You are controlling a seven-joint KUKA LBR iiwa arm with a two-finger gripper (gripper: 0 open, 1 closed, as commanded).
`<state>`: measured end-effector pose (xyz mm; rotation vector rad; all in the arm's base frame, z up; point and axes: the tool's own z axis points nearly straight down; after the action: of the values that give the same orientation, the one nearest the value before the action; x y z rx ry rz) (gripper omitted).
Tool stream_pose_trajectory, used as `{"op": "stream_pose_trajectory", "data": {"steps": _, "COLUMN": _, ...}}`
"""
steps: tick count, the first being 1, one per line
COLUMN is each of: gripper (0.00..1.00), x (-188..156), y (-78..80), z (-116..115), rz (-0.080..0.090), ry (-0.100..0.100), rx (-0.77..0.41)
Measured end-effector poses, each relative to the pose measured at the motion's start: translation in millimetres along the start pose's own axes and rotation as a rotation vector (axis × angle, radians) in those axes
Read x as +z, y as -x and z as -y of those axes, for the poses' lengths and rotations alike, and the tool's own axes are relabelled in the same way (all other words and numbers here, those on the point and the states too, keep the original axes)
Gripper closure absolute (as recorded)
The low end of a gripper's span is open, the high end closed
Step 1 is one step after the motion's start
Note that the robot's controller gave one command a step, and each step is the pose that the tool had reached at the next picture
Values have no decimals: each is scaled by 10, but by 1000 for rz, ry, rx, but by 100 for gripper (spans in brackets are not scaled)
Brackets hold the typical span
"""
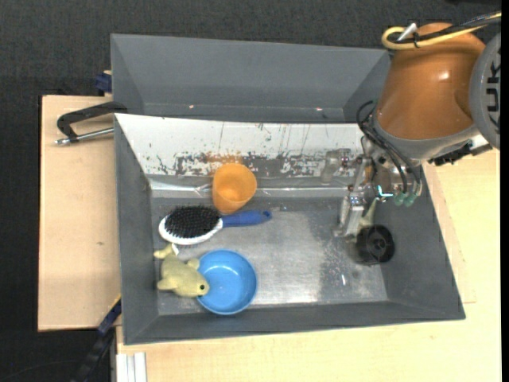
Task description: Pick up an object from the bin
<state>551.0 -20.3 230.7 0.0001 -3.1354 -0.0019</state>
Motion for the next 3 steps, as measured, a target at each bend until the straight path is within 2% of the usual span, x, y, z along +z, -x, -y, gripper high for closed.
{"op": "stream_pose_trajectory", "data": {"steps": 1, "gripper": 0, "x": 889, "y": -60, "z": 839, "rz": -1, "ry": -2, "rx": 89}}
{"op": "stream_pose_trajectory", "data": {"steps": 2, "gripper": 0, "x": 1579, "y": -62, "z": 1184, "rz": 4, "ry": -1, "rx": -103}}
{"op": "stream_pose_trajectory", "data": {"steps": 3, "gripper": 100, "x": 1543, "y": -32, "z": 1143, "rz": 12, "ry": 3, "rx": -106}}
